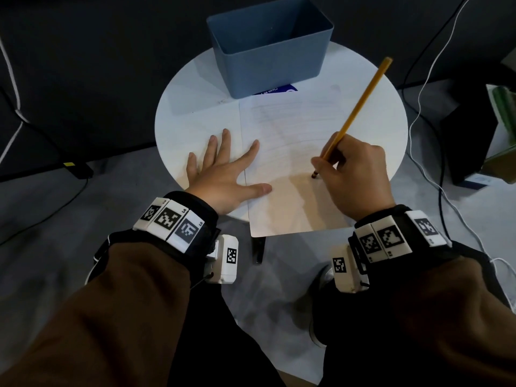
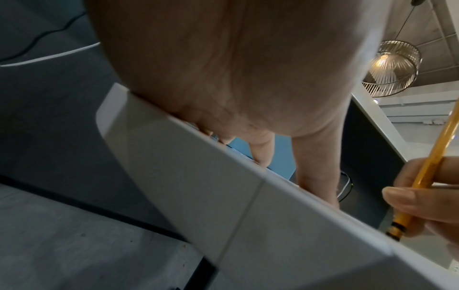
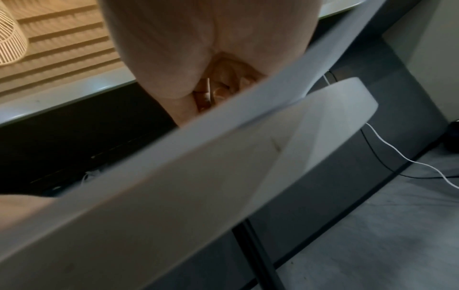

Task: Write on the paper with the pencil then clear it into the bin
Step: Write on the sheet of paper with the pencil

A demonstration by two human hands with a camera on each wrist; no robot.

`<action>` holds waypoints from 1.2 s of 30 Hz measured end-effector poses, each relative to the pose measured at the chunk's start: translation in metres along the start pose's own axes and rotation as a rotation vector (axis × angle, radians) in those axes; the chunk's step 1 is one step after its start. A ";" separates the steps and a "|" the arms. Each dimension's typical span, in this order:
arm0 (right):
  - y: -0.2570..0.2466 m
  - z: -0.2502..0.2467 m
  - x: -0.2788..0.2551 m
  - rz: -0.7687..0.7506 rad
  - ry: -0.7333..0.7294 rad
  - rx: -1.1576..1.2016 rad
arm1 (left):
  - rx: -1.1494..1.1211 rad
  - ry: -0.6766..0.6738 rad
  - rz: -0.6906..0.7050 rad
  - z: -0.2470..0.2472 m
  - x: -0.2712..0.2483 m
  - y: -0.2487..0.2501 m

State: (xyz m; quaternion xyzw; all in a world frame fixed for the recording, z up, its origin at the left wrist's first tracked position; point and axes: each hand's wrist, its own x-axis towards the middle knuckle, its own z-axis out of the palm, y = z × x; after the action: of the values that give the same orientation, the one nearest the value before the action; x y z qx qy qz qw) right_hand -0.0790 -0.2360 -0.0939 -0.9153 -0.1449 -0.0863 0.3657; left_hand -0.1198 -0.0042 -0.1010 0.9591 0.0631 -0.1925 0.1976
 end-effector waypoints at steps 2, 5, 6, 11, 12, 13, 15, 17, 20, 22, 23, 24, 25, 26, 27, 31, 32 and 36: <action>-0.002 -0.001 -0.001 -0.005 0.006 0.012 | -0.001 0.005 0.005 0.000 0.000 0.000; -0.012 0.009 -0.006 -0.058 -0.048 0.047 | 0.002 0.013 0.009 0.001 0.001 -0.001; -0.014 0.011 -0.007 -0.070 -0.068 0.050 | 0.007 0.014 0.006 0.001 0.001 -0.001; -0.005 0.003 -0.002 -0.022 -0.051 -0.031 | -0.005 0.007 0.002 0.001 0.000 -0.001; -0.002 0.000 -0.001 -0.003 -0.035 -0.041 | -0.007 0.008 0.002 0.001 0.000 -0.001; 0.000 -0.002 -0.001 0.015 -0.022 -0.040 | -0.005 0.008 0.001 0.000 0.000 -0.001; 0.001 -0.003 -0.001 0.029 -0.002 -0.021 | -0.004 0.007 0.003 0.001 0.000 -0.001; -0.004 0.000 -0.003 0.007 0.006 0.013 | -0.008 0.010 0.008 0.001 0.000 -0.001; -0.012 0.008 -0.006 -0.035 -0.039 0.053 | -0.007 0.017 0.014 0.002 0.001 -0.002; -0.011 0.008 -0.008 -0.027 -0.056 0.032 | -0.008 0.016 0.014 0.002 0.001 -0.002; -0.008 0.006 -0.007 -0.011 -0.045 0.015 | -0.008 0.014 0.014 0.001 0.001 -0.001; -0.004 0.003 -0.005 0.010 -0.028 -0.003 | -0.007 0.011 0.013 0.001 0.001 -0.002; -0.001 0.000 -0.004 0.033 -0.008 -0.015 | -0.006 0.009 0.014 0.001 0.001 -0.002; 0.001 -0.003 -0.003 0.053 0.011 -0.016 | -0.003 0.008 0.013 0.001 0.001 -0.002; 0.000 -0.003 -0.002 0.060 0.026 -0.006 | -0.001 0.010 0.012 0.001 0.001 -0.002; -0.017 0.011 -0.007 -0.030 -0.020 0.039 | 0.009 0.015 0.010 0.001 0.002 -0.002; -0.019 0.015 -0.008 -0.051 -0.046 0.027 | 0.013 0.013 0.009 0.001 0.002 -0.001; -0.010 0.009 -0.005 -0.040 -0.063 -0.086 | -0.004 0.012 0.007 0.000 0.001 -0.001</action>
State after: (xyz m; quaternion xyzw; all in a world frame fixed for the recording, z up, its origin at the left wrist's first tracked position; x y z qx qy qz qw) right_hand -0.0862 -0.2233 -0.0953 -0.9293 -0.1707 -0.0708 0.3197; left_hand -0.1195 -0.0036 -0.1020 0.9601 0.0610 -0.1860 0.1996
